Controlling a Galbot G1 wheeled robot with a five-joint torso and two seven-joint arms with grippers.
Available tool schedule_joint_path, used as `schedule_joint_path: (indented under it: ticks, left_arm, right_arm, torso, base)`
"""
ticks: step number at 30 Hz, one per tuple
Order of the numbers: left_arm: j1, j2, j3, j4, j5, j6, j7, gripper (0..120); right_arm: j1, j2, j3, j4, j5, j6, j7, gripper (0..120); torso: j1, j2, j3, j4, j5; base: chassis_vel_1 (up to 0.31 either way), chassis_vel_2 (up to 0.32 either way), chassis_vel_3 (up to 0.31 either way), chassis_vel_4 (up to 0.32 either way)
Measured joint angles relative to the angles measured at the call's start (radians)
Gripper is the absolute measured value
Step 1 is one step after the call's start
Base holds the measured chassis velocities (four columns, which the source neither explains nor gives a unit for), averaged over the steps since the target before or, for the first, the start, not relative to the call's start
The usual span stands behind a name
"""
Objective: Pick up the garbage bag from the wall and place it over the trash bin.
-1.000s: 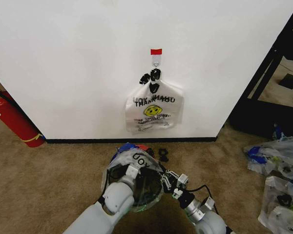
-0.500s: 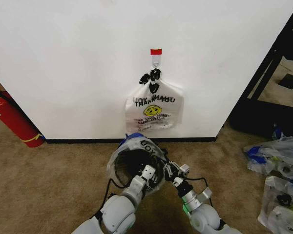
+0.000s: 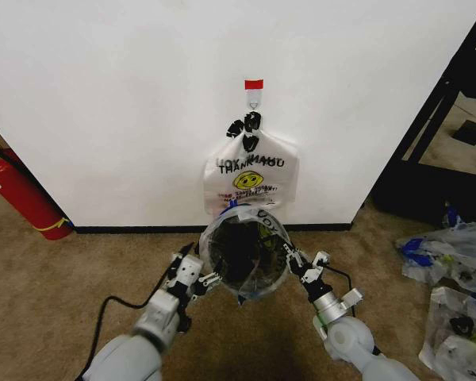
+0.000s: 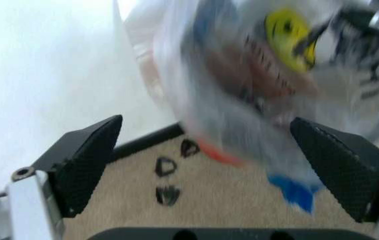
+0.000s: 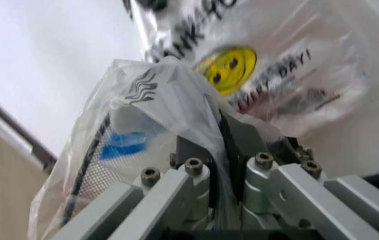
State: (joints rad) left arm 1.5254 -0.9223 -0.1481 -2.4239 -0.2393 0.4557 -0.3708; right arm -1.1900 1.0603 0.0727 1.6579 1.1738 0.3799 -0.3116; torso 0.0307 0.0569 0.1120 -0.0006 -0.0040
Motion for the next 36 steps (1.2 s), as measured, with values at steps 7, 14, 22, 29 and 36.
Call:
schedule_joint_path:
  ticks: [7,14,22,29,36]
  left_arm:
    - [0.041,-0.010,0.009,0.137,-0.098,-0.047,0.023,100]
    - [0.016,-0.066,0.069,0.163,-0.238,-0.085,0.174,100]
    - [-0.057,-0.102,0.065,0.274,-0.191,-0.129,0.191,100]
    - [-0.065,-0.117,0.058,0.314,-0.167,-0.160,0.189,84]
    - [-0.074,-0.138,0.070,0.313,-0.165,-0.155,0.186,61]
  right_arm:
    - [-0.027,0.036,-0.018,0.066,0.054,0.049,0.150,1]
    - [-0.066,0.021,-0.006,0.130,0.096,0.049,0.163,1]
    - [-0.085,0.014,-0.011,0.185,0.104,0.034,0.180,1]
    - [-0.086,0.020,-0.028,0.177,0.077,0.030,0.175,1]
    - [-0.076,0.026,-0.032,0.165,0.054,0.030,0.174,1]
  torso:
    - [0.000,0.000,0.000,-0.0006,-0.0002]
    - [0.000,0.000,0.000,-0.0006,-0.0001]
    - [0.000,0.000,0.000,-0.0004,-0.0001]
    - [0.000,0.000,0.000,-0.0003,0.0000]
    - [0.000,0.000,0.000,-0.0004,-0.0001]
  base:
    - [0.000,0.000,0.000,0.000]
    - [0.000,0.000,0.000,0.000]
    - [0.000,0.000,0.000,0.000]
    - [0.000,0.000,0.000,0.000]
    - [0.000,0.000,0.000,0.000]
